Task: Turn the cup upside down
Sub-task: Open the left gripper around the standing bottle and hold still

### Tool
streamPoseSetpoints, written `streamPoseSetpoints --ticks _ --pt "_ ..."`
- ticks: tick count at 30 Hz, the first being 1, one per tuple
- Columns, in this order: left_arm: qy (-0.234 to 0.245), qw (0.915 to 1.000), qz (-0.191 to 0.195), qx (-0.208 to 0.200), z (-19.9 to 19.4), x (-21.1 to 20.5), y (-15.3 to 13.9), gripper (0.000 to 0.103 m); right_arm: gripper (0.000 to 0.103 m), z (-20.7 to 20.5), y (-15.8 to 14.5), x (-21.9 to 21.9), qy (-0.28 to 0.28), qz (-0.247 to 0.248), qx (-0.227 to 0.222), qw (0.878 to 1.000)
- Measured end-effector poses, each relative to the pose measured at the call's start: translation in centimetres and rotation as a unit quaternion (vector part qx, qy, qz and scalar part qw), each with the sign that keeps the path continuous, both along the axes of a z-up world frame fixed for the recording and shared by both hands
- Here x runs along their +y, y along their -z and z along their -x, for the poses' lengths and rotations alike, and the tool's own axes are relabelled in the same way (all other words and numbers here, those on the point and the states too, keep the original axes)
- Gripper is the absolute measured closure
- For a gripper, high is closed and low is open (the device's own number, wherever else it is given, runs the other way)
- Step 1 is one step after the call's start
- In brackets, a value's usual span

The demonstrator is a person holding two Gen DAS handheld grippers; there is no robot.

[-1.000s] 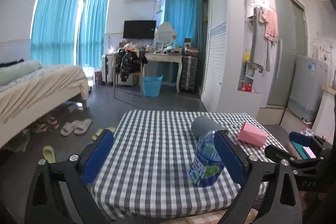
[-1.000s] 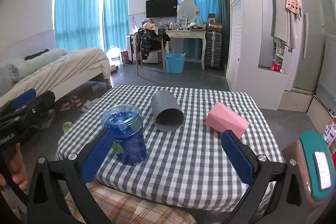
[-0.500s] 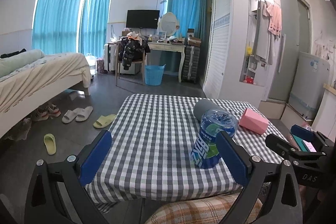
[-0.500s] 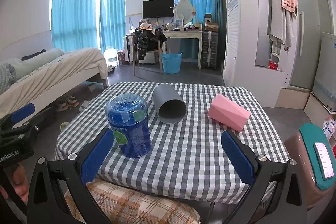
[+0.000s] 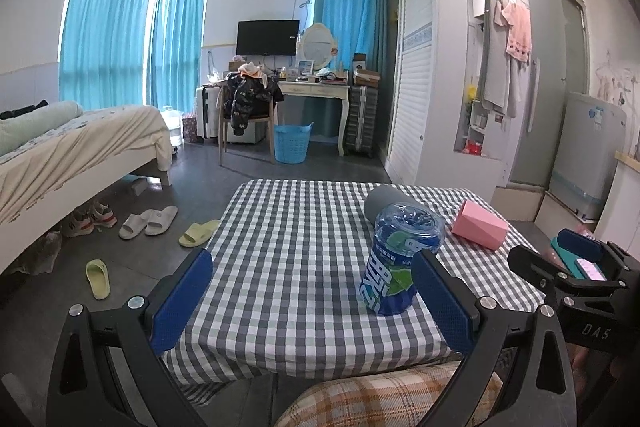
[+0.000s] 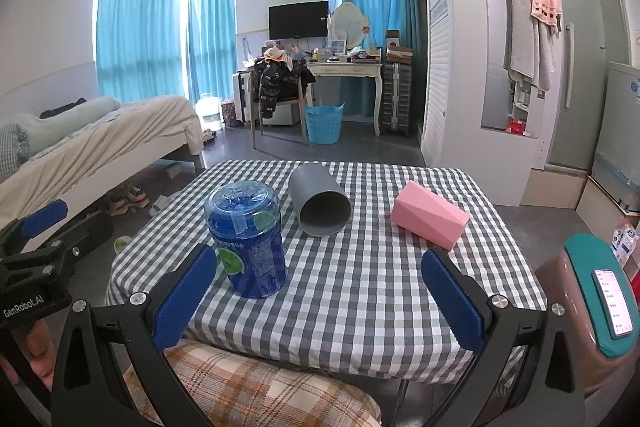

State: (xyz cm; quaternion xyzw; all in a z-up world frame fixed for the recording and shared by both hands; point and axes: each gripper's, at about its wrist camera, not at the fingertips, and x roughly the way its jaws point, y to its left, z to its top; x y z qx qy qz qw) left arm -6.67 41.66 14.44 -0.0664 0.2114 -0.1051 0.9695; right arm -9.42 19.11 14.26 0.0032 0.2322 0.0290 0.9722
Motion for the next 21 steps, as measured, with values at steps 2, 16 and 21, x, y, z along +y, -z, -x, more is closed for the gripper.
streamPoseSetpoints --ticks 2,16,21 --pt "-0.001 1.0000 -0.002 0.002 0.10 0.01 0.11 0.000 0.000 0.02 -0.04 -0.09 0.001 -0.001 0.000 1.000" --pt "-0.010 0.9999 0.003 0.007 -0.10 0.30 0.26 0.000 0.000 -0.25 0.19 -0.12 0.002 0.002 0.008 1.000" --pt "-0.009 0.9999 0.003 0.011 -0.35 0.49 0.33 0.000 0.000 -0.39 0.33 -0.09 0.001 0.003 0.009 1.000"
